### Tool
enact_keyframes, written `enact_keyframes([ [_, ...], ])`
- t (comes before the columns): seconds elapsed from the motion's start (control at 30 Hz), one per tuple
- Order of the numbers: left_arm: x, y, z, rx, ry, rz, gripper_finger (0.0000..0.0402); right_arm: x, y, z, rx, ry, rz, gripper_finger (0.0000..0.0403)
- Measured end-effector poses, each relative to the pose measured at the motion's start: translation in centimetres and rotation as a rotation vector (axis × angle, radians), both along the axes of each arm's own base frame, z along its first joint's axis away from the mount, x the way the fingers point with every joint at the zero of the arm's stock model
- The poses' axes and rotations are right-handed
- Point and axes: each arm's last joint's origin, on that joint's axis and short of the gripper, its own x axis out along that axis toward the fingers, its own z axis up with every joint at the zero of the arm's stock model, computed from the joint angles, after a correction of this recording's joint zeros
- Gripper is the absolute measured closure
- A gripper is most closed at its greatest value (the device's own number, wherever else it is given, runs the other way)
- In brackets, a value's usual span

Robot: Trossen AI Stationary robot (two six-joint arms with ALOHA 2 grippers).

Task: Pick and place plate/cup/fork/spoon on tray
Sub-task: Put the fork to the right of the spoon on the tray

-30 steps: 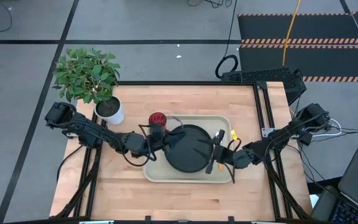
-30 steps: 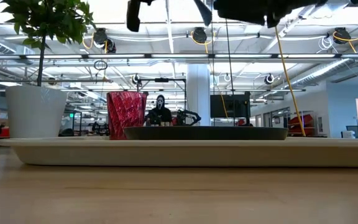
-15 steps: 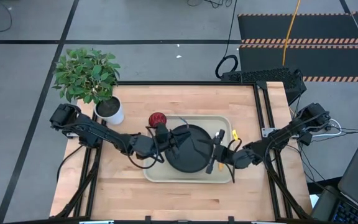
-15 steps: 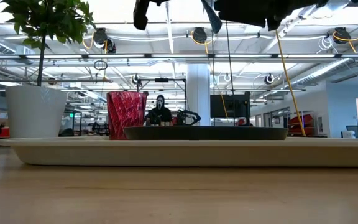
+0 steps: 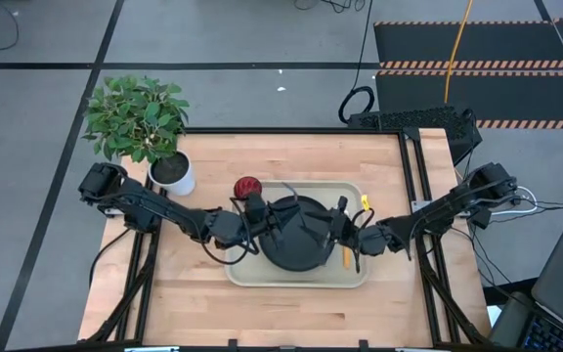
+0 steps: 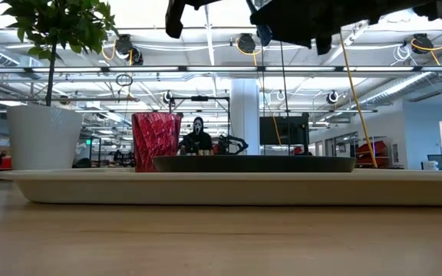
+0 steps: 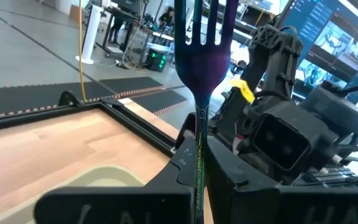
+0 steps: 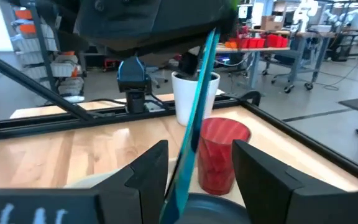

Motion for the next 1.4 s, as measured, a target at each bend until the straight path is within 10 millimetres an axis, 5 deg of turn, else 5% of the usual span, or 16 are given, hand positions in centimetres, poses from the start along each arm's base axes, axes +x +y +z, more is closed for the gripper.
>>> enact_keyframes([
  [0.47, 0.2, 0.9, -0.6, 0.069, 0.083, 0.035, 0.0392, 0.7, -2.0, -0.6, -0.142, 0.08, -0.121, 0.0245],
  [0.97, 0.3, 0.9, -0.5, 0.081, 0.079, 0.0, 0.0388, 1.1, -3.4, -0.7, -0.166, 0.11, -0.131, 0.0396],
  [1.4, 0.3, 1.2, -0.9, 0.176, 0.157, -0.016, 0.0388, 1.0, -3.5, -0.8, -0.209, 0.136, -0.149, 0.0402],
])
